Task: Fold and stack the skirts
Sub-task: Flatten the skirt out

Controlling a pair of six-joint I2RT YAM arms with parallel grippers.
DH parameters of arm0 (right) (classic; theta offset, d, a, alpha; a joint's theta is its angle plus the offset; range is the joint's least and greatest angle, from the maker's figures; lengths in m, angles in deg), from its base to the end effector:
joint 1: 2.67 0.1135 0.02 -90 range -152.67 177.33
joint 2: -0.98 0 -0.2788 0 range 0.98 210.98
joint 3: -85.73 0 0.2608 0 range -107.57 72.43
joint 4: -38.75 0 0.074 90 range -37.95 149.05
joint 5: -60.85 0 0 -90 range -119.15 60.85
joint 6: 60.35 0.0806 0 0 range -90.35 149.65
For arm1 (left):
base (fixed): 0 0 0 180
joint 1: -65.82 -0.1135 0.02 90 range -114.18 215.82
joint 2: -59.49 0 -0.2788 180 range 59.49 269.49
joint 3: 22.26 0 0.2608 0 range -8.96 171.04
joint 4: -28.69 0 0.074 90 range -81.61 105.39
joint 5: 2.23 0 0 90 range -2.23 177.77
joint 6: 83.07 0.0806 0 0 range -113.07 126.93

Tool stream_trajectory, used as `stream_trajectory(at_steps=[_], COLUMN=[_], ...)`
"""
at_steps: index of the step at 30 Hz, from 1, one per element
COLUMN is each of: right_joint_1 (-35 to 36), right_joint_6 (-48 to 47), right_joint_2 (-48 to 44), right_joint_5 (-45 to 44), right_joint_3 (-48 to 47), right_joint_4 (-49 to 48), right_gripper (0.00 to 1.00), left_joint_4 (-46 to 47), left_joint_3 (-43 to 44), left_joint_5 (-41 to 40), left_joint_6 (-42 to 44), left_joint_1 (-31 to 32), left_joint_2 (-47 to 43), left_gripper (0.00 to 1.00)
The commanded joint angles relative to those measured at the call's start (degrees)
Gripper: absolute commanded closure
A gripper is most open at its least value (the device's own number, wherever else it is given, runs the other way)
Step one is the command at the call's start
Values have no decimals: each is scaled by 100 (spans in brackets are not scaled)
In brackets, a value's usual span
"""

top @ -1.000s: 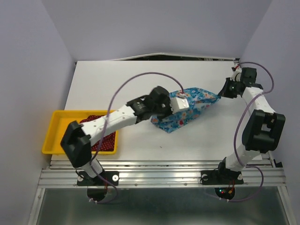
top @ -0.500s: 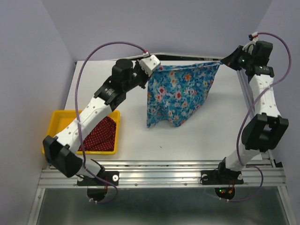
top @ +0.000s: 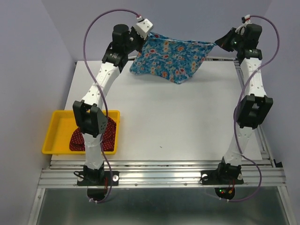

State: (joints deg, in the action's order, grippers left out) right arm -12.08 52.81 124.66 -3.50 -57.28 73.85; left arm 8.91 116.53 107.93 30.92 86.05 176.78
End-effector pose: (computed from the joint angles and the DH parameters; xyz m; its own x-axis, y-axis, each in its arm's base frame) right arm 0.5600 -0.0574 0.3920 -0.3502 0.4174 -0.8385 -0.1369 0.8628 0.4867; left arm 0.4972 -0.2128 0.4613 0.2891 0.3002 -0.9090 0.5804 0.7001 0.4158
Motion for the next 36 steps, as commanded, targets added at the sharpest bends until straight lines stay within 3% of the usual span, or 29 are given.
stream_trajectory(at_steps=[1, 6, 7, 10, 11, 12, 13, 14, 15, 16, 17, 19, 24, 26, 30, 36], right_joint_1=[-114, -114, -114, -114, -114, -114, -114, -114, -114, -114, -114, -114, -114, -114, 26, 325], right_joint_6=[-416, -1488, -1646, -2436, -2952, -3271, -3439, -3797, -3958, -4038, -4239, -4346, -3996, -3732, -3231, -3273], right_joint_2=[-1247, -2416, -2540, -2883, -2937, -2989, -3077, -3208, -3618, -3623, -4127, -4544, -4468, -4187, -3125, -2130], right_joint_5=[-70, -165, -157, -96, -26, 19, 28, -111, -217, -314, -402, -351, -272, 26, 160, -120], right_joint_3=[642, 2895, 3734, 4899, 5503, 5753, 5947, 6471, 6754, 7018, 7404, 7513, 6882, 6522, 5880, 5063], right_joint_4=[-956, -1046, -1055, -933, -810, -653, -120, 16, 139, 157, 158, 359, 606, 553, 316, 465], right_gripper=[99, 99, 99, 99, 99, 95, 69, 61, 34, 22, 12, 2, 4, 11, 35, 47], left_joint_4=[752, 991, 991, 781, 432, 237, -9, -368, -458, -590, -791, -872, -1014, -856, -600, -556], left_joint_3=[-978, -4375, -4758, -6069, -6333, -6553, -6903, -7072, -7413, -7556, -7679, -7829, -7452, -7171, -6225, -5369], left_joint_5=[295, 295, 295, 295, 1165, 1087, 1034, 1086, 1173, 1296, 1419, 1420, 1062, 798, 156, 14], left_joint_6=[396, 396, 396, 396, 744, 2523, 2741, 2769, 2708, 2664, 2620, 2401, 1619, 1206, 529, -175], left_joint_1=[-221, -37, 155, 516, 874, 1095, 1306, 1604, 1685, 1738, 1843, 1914, 1924, 1932, 1932, 2002], left_joint_2=[-1426, -2869, -3001, -3353, -3484, -3546, -3643, -3957, -4169, -4423, -4904, -5312, -5412, -5148, -3868, -2512], left_gripper=[100, 100, 100, 100, 79, 67, 55, 49, 20, 20, 2, 1, 5, 11, 23, 27])
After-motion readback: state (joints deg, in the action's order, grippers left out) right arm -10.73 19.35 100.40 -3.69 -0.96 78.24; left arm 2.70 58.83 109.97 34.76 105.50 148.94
